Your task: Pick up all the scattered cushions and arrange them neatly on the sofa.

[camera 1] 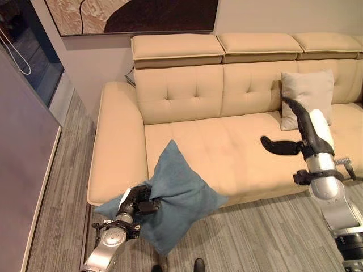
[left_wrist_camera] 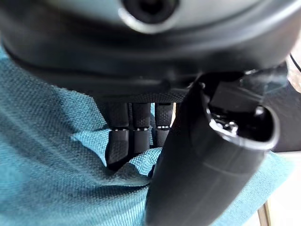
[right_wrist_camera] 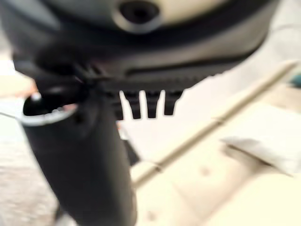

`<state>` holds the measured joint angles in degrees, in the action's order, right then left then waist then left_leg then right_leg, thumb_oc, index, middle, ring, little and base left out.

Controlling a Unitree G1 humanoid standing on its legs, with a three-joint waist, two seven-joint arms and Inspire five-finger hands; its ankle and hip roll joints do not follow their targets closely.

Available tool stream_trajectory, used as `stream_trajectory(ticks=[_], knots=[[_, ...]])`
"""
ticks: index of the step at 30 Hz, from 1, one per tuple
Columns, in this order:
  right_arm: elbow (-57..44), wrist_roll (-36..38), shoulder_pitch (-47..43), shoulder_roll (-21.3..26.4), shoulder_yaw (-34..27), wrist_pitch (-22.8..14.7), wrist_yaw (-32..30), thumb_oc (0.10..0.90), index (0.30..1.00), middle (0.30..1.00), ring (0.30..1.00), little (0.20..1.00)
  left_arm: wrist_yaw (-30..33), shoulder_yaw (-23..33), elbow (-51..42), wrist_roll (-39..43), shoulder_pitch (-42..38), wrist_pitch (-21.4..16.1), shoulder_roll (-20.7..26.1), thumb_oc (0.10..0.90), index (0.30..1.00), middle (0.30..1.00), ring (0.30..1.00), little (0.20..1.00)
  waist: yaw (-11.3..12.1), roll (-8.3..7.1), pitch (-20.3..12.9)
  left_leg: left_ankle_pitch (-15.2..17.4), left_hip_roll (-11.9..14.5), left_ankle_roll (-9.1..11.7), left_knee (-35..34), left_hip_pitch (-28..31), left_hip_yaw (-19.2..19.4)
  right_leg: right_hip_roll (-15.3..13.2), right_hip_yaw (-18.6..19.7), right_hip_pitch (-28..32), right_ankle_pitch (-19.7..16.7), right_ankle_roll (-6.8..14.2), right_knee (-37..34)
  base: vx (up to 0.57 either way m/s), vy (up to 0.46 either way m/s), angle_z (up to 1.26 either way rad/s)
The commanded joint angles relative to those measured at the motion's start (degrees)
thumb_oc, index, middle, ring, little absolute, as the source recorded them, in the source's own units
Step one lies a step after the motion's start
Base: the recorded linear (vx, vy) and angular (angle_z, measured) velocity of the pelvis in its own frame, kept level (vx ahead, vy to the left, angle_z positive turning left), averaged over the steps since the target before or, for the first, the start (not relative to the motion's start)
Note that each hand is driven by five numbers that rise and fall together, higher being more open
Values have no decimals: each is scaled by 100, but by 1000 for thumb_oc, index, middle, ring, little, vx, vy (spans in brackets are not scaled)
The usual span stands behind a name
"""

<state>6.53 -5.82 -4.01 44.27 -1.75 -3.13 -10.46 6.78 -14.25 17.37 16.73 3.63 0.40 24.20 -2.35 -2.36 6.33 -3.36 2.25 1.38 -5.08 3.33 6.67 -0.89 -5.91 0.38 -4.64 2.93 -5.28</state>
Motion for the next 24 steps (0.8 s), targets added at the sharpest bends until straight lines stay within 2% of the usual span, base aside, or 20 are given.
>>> stream_trajectory(ticks=[1, 2, 5, 8, 9, 12, 15, 18, 19, 24], knots=[[29, 1004, 369, -207, -338, -237, 252, 800, 900, 900, 900, 900, -243, 288, -630, 221, -709, -932, -137, 400, 300, 300, 300, 300, -56, -207, -814, 414, 94, 308, 8, -85, -174, -328, -476, 135, 463, 560, 48, -21, -32, -3], [24, 1007, 380, -210, -346, -238, 256, 800, 900, 900, 900, 900, -243, 282, -632, 221, -707, -931, -134, 400, 300, 300, 300, 300, -52, -210, -816, 415, 94, 308, 8, -84, -175, -328, -477, 136, 464, 560, 47, -24, -55, -4], [414, 1311, 976, -896, -403, -228, 501, 800, 900, 900, 900, 900, -333, 330, -665, 243, -772, -934, -159, 400, 300, 300, 300, 300, -154, -133, -784, 397, 106, 325, 8, -105, -141, -318, -456, 120, 479, 554, 48, -16, -37, -4], [552, 1361, 1029, -1064, -402, -233, 509, 800, 900, 900, 900, 900, -345, 328, -664, 239, -830, -929, -166, 400, 300, 300, 300, 300, -181, -110, -771, 393, 108, 322, 8, -104, -132, -315, -451, 119, 480, 550, 51, -8, -33, -10], [1020, 1625, 1184, -1642, -319, -264, 501, 800, 900, 900, 900, 900, -285, 302, -674, 297, -1088, -950, -220, 400, 300, 300, 300, 300, -274, -10, -758, 391, 109, 313, 8, -102, -102, -324, -419, 111, 480, 540, 48, -13, -46, -16], [1490, 1876, 1234, -2113, -146, -299, 504, 800, 900, 900, 900, 900, -206, 213, -721, 364, -1377, -995, -283, 400, 300, 300, 300, 300, -360, 92, -751, 393, 99, 312, 8, -90, -78, -334, -399, 115, 485, 535, 41, -8, -38, -4], [1682, 2049, 1253, -2329, -39, -318, 525, 800, 900, 900, 900, 900, -141, 157, -792, 411, -1552, -1028, -315, 400, 300, 300, 300, 300, -407, 151, -745, 392, 96, 316, 8, -81, -66, -341, -391, 114, 489, 535, 36, -9, -15, -9], [2107, 2541, 1220, -2665, 165, -377, 583, 800, 900, 900, 900, 900, -86, -66, -1046, 491, -1881, -1150, -409, 400, 300, 300, 300, 300, -504, 307, -740, 401, 84, 328, 8, -81, -15, -372, -369, 99, 495, 548, 28, -6, 0, -4], [2114, 2543, 1215, -2665, 166, -381, 584, 800, 900, 900, 900, 900, -85, -65, -1045, 492, -1883, -1150, -408, 400, 300, 300, 300, 300, -504, 307, -738, 401, 84, 328, 8, -80, -15, -372, -368, 100, 495, 548, 28, 0, 0, 0], [2416, 3209, 886, -2889, 314, -526, 605, 800, 900, 900, 900, 900, -159, -335, -1517, 843, -2007, -1270, -609, 400, 300, 300, 300, 300, -558, 512, -713, 412, 57, 330, 8, -47, 19, -407, -371, 132, 505, 541, 28, 0, 0, 0]])
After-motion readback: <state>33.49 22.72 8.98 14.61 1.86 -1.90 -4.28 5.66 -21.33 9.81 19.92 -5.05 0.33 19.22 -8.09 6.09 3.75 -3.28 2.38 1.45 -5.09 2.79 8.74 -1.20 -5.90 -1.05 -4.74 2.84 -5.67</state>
